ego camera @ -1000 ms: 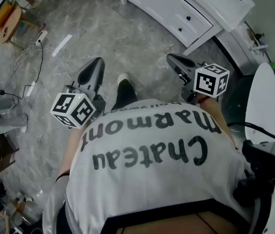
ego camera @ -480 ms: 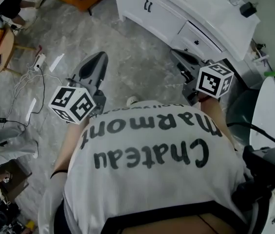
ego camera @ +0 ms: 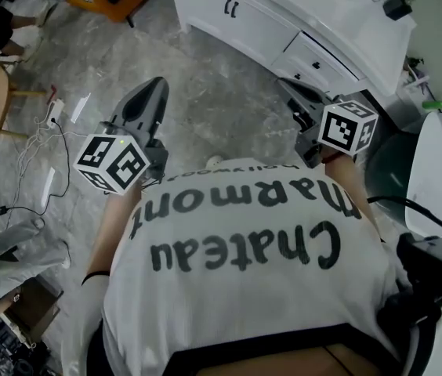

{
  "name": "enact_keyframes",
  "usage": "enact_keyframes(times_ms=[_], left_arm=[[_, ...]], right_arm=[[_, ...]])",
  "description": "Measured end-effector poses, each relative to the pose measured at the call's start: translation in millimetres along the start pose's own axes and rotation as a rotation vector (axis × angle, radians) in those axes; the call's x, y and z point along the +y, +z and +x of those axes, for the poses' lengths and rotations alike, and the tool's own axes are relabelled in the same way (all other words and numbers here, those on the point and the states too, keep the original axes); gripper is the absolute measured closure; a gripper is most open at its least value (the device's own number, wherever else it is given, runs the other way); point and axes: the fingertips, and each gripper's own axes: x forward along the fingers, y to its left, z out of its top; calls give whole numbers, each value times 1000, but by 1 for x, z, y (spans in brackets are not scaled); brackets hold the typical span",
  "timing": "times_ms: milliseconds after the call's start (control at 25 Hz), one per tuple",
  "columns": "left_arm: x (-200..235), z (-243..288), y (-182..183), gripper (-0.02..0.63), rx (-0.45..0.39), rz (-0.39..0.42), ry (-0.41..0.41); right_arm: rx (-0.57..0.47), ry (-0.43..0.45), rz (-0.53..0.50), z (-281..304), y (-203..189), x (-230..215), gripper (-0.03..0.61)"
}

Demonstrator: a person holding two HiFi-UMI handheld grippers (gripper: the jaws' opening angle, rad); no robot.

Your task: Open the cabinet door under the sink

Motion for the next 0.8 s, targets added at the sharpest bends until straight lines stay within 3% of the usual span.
enact_keyframes(times_ms=[520, 800], left_arm=[[-7, 9, -5, 606, 22, 1, -2], [-1, 47, -5, 606, 33, -45, -6]], right_arm=[[36, 33, 21, 25, -4, -12, 568], [30, 78, 0, 57, 23, -36, 568]])
